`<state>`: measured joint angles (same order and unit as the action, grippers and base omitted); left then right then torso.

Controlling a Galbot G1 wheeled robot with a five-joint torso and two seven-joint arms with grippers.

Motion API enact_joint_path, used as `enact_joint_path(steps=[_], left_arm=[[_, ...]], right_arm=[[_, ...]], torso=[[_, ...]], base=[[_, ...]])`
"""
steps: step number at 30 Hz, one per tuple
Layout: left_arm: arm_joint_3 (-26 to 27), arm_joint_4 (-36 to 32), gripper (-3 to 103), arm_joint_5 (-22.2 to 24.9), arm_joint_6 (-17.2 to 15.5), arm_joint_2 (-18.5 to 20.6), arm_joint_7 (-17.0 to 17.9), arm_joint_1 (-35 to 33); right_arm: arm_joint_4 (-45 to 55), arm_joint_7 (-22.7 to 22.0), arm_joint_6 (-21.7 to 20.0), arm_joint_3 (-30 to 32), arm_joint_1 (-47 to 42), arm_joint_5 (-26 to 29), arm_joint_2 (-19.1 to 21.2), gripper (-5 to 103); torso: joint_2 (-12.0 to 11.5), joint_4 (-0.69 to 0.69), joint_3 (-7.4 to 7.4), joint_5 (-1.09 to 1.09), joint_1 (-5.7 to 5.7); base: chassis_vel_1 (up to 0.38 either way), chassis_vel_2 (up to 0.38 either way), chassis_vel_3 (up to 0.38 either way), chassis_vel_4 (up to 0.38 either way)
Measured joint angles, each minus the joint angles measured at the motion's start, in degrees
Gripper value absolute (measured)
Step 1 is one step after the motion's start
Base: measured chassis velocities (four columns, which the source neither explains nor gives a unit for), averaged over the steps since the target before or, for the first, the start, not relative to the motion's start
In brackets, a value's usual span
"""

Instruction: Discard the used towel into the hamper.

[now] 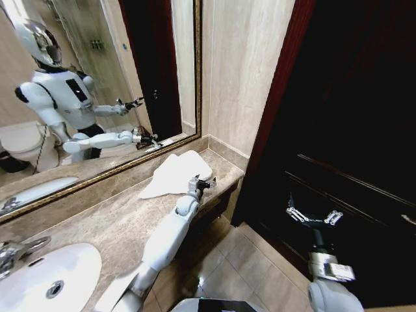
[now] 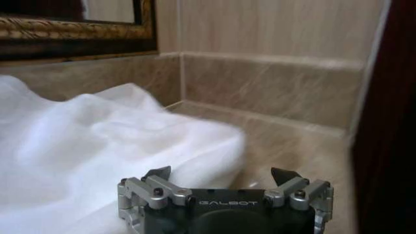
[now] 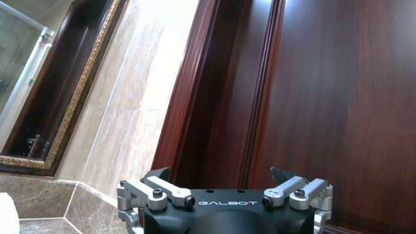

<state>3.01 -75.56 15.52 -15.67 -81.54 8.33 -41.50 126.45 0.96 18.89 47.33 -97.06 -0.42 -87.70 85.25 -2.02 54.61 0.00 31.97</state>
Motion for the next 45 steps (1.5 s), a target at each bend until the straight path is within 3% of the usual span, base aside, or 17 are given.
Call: enact_joint_path(steps=[7,10,16,21,24,26,27,29,31,33,35,39,40,41,45], left_arm=[[-0.12,3.15,100,-3.51,-2.22,-0.09,4.61,2.62],[0.45,4.86,100,-4.30,-3.22,-0.89,8.60,3.68],[1.53,7.12,100,-4.44,-3.72,-1.15,9.91,4.74],[3.07,10.56,103,-3.55,-2.24,-1.39,9.94,6.18],[3.99,11.45,96,-3.22,-0.16,-1.58,9.39,6.22],[4.27,11.23,86,-2.95,1.44,-1.41,9.04,5.65],[4.34,10.96,81,-2.71,1.70,-1.31,8.95,5.43],[4.42,10.43,81,-2.08,1.89,-1.15,8.86,5.14],[4.60,8.38,64,0.53,1.96,-0.79,8.65,4.33],[4.64,7.74,64,1.57,2.14,-0.70,8.59,4.07],[4.69,6.98,53,2.88,2.77,-0.65,8.57,3.72],[4.84,6.50,43,3.42,3.92,-0.61,8.58,3.52],[4.93,6.33,32,3.51,4.21,-0.61,8.63,3.44],[4.93,6.33,32,3.51,4.21,-0.61,8.63,3.44],[5.19,5.39,16,3.57,4.74,-0.54,8.88,3.07]], right_arm=[[0.00,0.04,-0.17,0.00,0.33,0.41,0.13,100],[-0.13,0.04,-0.18,-0.05,0.48,0.51,0.09,100],[-0.22,0.07,-0.20,-0.23,0.62,0.59,0.04,100],[-0.28,0.10,-0.20,-0.27,0.69,0.77,0.13,100],[-0.27,0.12,-0.17,-0.22,0.61,0.89,0.22,100],[-0.26,0.14,-0.05,-0.19,0.53,0.94,0.22,100],[-0.27,0.16,0.01,-0.19,0.53,0.94,0.19,100],[-0.29,0.20,0.08,-0.21,0.52,0.94,0.12,100],[-0.32,0.29,0.29,-0.38,0.48,0.90,-0.06,100],[-0.35,0.31,0.41,-0.40,0.47,0.88,-0.11,100],[-0.41,0.35,0.56,-0.43,0.42,0.85,-0.19,100],[-0.44,0.38,0.80,-0.42,0.21,0.83,-0.28,100],[-0.44,0.38,0.87,-0.40,0.15,0.83,-0.28,100],[-0.44,0.38,0.87,-0.40,0.15,0.83,-0.28,100],[-0.47,0.38,1.13,-0.38,0.13,0.83,-0.34,100]], torso=[[0.00,0.00,0.00,0.00,0.00],[0.00,0.01,0.00,0.00,0.00],[0.00,0.01,0.00,0.00,0.00],[0.00,0.01,-0.01,0.00,0.00],[0.00,0.00,-0.01,0.00,0.00],[0.00,0.00,0.00,0.00,0.00],[0.00,0.00,0.00,0.00,0.00],[0.00,0.00,0.00,0.00,0.00],[0.00,-0.02,0.00,0.00,0.00],[0.00,-0.01,0.00,0.00,0.00],[0.00,-0.01,0.00,0.00,0.00],[0.00,0.00,0.00,0.00,0.00],[0.00,0.00,0.00,0.00,0.00],[0.00,0.00,0.00,0.00,0.00],[0.00,0.00,0.00,0.00,0.00]], base=[[0.000,0.000,0.000,0.000],[0.000,0.000,0.000,0.000],[0.000,0.000,0.000,0.000],[0.000,0.000,0.000,0.000],[0.000,0.000,0.000,0.000],[0.000,0.000,0.000,0.000],[0.000,0.000,0.000,0.000],[0.000,0.000,0.000,0.000],[0.000,0.000,0.000,0.000],[0.000,0.000,0.000,0.000],[0.000,0.000,0.000,0.000],[0.000,0.000,0.000,0.000],[0.000,0.000,0.000,0.000],[0.000,0.000,0.000,0.000],[0.000,0.000,0.000,0.000]])
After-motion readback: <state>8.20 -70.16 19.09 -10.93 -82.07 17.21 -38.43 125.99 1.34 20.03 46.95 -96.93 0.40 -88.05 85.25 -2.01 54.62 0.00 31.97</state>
